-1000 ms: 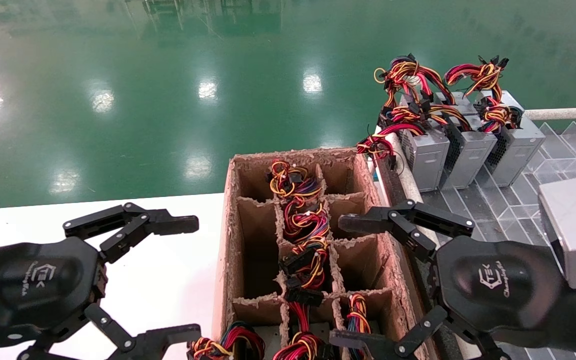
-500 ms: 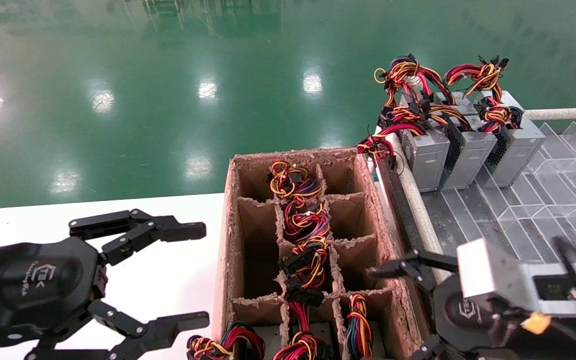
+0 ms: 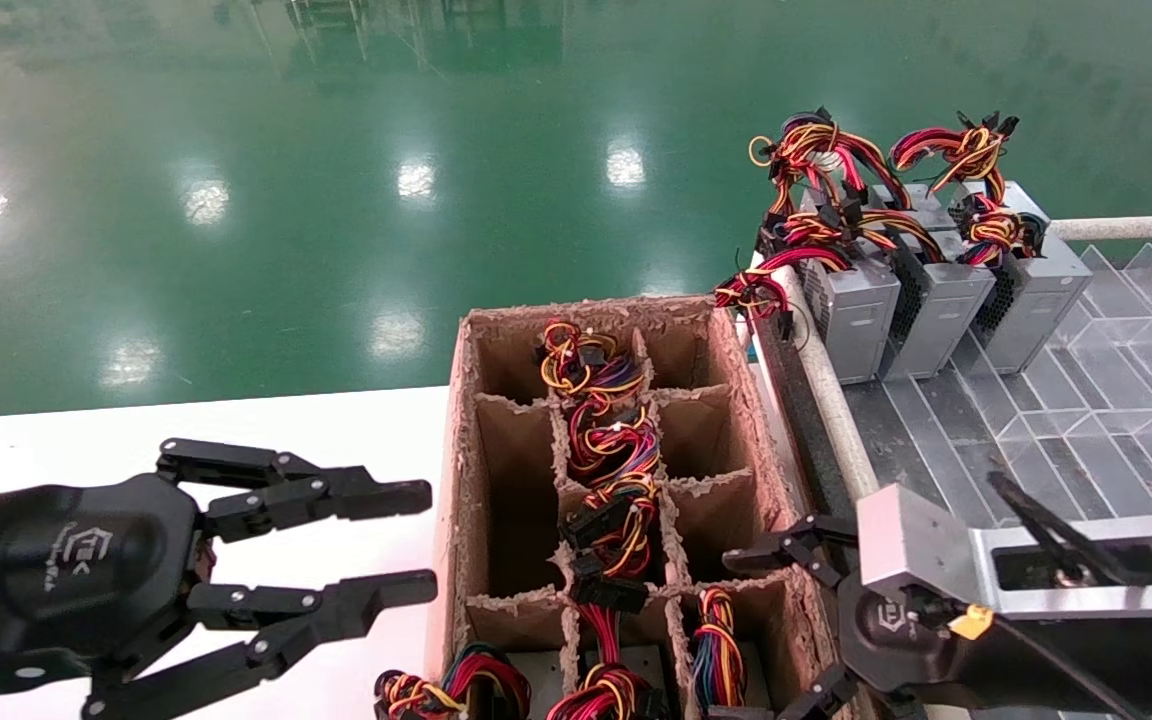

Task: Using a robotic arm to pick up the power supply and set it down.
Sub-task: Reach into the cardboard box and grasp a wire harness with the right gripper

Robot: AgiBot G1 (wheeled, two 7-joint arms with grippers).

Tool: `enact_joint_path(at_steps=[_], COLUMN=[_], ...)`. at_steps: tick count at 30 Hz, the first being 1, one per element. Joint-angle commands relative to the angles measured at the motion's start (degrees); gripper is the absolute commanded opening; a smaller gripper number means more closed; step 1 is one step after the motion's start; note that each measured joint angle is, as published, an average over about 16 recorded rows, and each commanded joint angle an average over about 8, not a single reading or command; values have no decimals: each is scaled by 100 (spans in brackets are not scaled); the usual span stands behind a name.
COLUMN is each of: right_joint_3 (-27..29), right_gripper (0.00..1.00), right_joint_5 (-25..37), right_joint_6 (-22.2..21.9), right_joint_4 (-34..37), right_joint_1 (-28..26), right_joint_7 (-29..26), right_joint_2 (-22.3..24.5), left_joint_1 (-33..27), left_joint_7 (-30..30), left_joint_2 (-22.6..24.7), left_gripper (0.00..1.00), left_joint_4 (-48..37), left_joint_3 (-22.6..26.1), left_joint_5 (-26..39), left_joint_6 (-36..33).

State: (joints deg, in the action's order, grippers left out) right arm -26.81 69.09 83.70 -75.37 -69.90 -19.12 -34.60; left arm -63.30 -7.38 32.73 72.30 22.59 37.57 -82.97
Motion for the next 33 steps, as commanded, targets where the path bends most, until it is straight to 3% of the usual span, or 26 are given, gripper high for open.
enact_joint_path(at_steps=[1,33], right_joint_3=[-33,-135], right_gripper=[0,0], right_joint_5=[44,299], right_joint_6=[-30,-193], right_joint_4=[20,-15], right_joint_1=[8,47], right_joint_7=[-30,-266], right_joint_2=[-49,-66], left_joint_1=[0,0], left_joint_7=[0,0], left_joint_2=[0,0], left_gripper=[0,0], left_joint_4=[0,0], left_joint_3=[0,1], left_joint_5=[0,-1], left_joint_6=[0,0])
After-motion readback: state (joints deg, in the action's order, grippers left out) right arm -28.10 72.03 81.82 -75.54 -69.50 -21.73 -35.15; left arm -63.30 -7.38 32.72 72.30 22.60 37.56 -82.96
